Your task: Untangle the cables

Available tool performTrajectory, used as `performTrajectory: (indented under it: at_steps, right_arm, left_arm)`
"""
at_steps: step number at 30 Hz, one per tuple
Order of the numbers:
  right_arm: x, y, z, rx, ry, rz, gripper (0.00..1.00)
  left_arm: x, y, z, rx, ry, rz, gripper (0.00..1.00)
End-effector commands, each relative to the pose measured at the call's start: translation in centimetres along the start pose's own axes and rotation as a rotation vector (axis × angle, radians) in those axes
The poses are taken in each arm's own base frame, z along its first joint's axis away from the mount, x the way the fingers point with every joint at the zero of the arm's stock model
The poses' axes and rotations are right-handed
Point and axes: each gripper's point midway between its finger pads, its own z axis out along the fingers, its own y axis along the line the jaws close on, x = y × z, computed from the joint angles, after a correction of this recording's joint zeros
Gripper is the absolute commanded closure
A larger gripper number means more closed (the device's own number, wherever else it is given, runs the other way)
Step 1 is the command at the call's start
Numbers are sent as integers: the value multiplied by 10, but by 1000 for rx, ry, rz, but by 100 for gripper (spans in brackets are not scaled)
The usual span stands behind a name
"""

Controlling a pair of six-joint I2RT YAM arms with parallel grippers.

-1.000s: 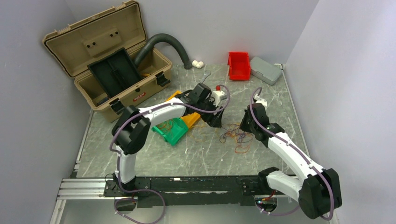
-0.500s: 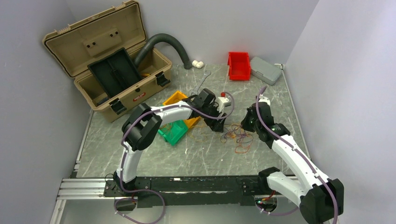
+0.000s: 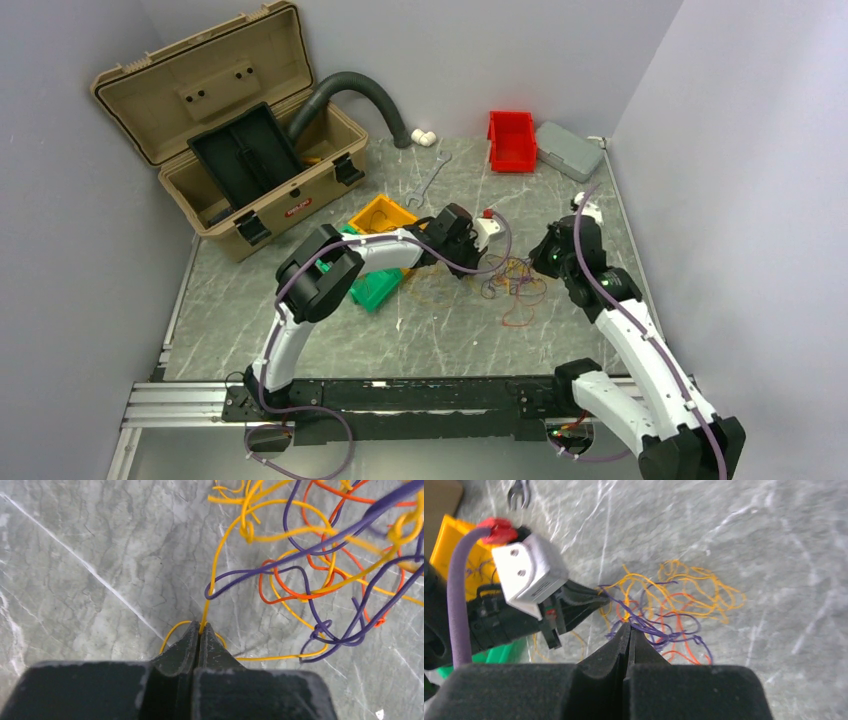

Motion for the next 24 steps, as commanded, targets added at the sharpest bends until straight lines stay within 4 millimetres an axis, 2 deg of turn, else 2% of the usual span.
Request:
performTrajectory:
  at_steps: [1,4,6,10,12,16,19,24]
  right_arm:
    - [-37,-31,-27,172,-142,85,100]
    - [-57,-68,-53,356,-271,155,100]
    - [-70,-92,-77,480,-371,208,100]
    - [-82,-128,-127,685,-560,354,100]
    - [-81,-138,-141,725,-624,409,100]
    - [-77,-151,-157,774,-699,468,100]
    - [-74,-162,-171,834,-745,503,100]
    - [-62,-181,-199,933,-831,572,100]
  left_arm:
    - [-5,14,-12,-78,-34,6,100]
    - [-5,18,-26,-87,-63,-44,100]
    - [-11,24,-37,-92,-106,-109,100]
    - [-23,36,-76,-98,-189,-233,100]
    - [-39,34,-105,-110,-262,-249,100]
    - [-59,33,-150,-192,-316,-257,100]
    - [-65,45,-191,-295,-363,-333,100]
    - [-70,69,-272,-361,-588,-514,100]
